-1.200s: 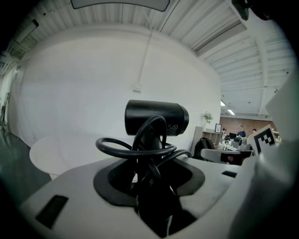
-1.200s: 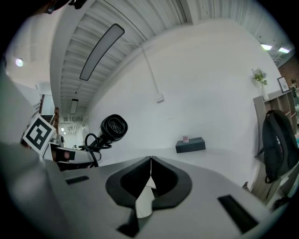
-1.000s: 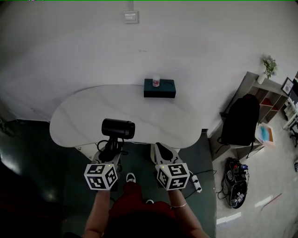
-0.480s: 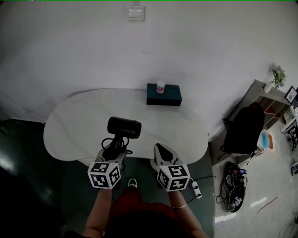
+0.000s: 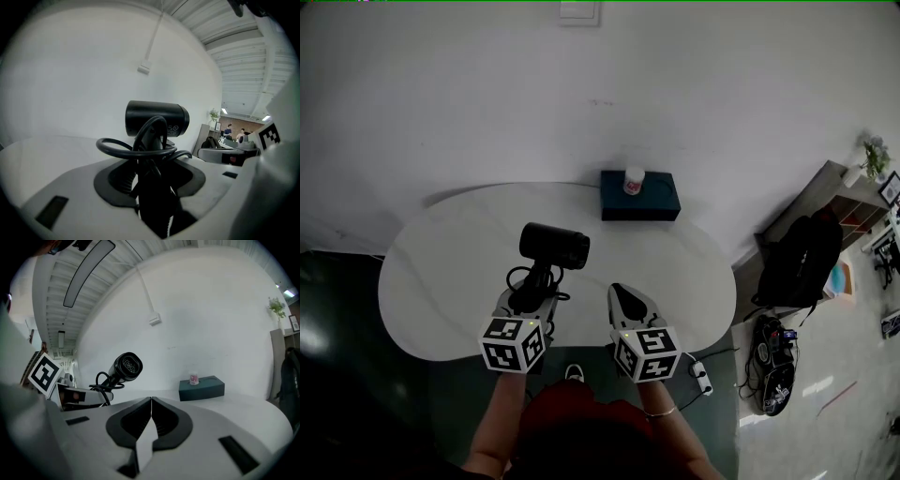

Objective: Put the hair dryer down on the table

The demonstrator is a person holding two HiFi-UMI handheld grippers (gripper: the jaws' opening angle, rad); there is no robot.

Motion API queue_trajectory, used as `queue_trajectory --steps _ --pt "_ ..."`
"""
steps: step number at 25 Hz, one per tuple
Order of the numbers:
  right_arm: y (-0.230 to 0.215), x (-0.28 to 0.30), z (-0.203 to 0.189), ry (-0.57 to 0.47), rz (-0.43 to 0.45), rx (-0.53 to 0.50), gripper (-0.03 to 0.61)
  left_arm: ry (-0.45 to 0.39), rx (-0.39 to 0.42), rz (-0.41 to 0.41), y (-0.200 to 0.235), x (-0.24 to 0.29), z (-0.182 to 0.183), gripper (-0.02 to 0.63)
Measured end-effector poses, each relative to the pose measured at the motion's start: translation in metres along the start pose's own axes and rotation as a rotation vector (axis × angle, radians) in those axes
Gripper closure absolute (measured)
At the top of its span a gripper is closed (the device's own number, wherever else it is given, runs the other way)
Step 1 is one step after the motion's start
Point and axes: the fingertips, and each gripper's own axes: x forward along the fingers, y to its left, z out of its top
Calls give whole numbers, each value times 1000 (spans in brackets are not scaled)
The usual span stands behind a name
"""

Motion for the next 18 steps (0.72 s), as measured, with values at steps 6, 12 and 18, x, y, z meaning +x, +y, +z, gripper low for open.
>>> queue_trajectory --steps 6,12,18 --pt "-6 38 6 4 -46 11 563 19 27 -29 25 32 12 414" --pt "-10 63 11 12 -81 14 563 28 58 -67 36 58 24 414" --pt "-22 77 10 32 -89 18 563 45 69 -65 43 85 26 414"
